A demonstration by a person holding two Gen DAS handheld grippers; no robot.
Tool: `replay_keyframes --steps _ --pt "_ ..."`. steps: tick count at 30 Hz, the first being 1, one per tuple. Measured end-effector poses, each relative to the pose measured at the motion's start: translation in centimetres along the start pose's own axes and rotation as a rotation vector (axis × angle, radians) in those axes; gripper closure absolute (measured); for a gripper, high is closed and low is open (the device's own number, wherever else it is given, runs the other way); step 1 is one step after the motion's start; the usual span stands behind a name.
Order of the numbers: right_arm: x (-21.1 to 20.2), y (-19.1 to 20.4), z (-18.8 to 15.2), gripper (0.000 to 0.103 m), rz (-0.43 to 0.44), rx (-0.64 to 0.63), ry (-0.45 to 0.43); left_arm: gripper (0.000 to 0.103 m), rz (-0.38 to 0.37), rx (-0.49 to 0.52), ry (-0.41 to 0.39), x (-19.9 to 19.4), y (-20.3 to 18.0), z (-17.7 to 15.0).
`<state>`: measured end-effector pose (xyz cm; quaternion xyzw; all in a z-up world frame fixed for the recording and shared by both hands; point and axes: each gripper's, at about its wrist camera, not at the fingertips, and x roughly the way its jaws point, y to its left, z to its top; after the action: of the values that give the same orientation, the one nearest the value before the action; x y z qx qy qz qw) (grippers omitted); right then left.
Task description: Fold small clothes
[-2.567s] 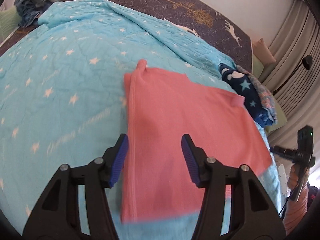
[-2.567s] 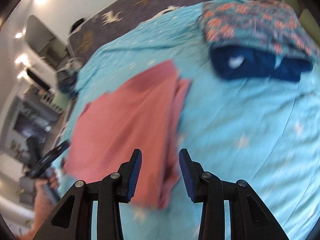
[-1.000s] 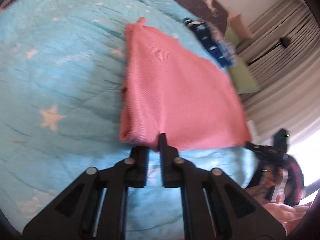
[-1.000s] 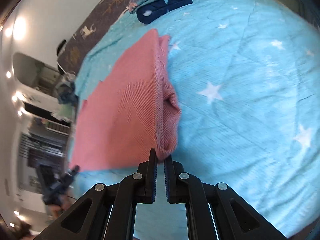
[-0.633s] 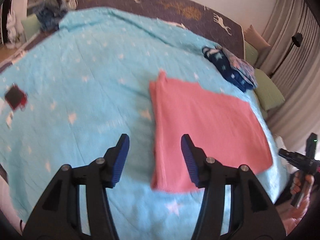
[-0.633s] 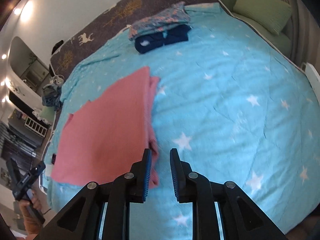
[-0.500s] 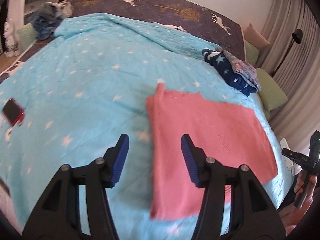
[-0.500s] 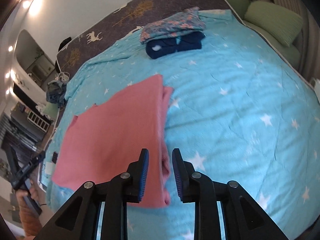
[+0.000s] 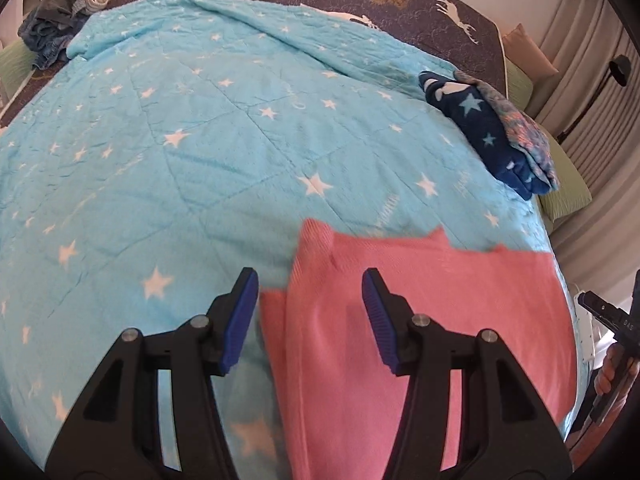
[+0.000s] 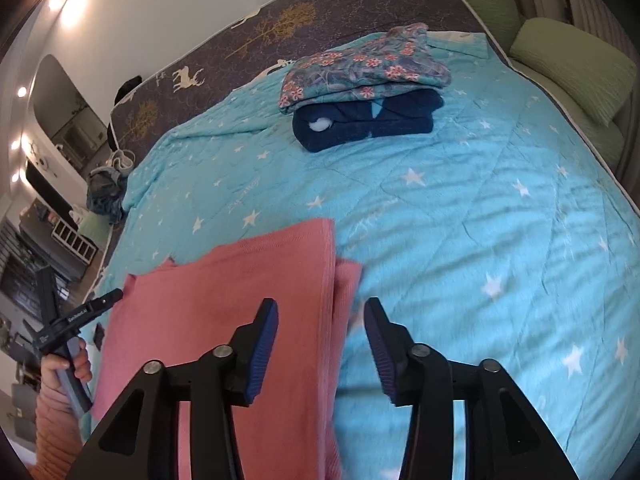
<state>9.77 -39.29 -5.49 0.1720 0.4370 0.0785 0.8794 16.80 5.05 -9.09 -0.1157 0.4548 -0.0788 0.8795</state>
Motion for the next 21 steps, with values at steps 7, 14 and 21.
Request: replay_keyframes --steps 7,14,21 --pt "5.6 0.0 3.9 0.049 -0.022 -0.046 0.053 0.064 -0.047 -0.043 0.034 2.1 0.9 1.0" --pt "8.2 -1.1 4.8 0.097 0.093 0.066 0.063 0.095 -0.197 -0.143 -0.047 0.6 1.8 1.7" --pt "4.6 -1.3 5.1 0.097 0.049 0.063 -0.068 0.091 -0.174 -0.064 -0.09 1.2 0.9 2.7"
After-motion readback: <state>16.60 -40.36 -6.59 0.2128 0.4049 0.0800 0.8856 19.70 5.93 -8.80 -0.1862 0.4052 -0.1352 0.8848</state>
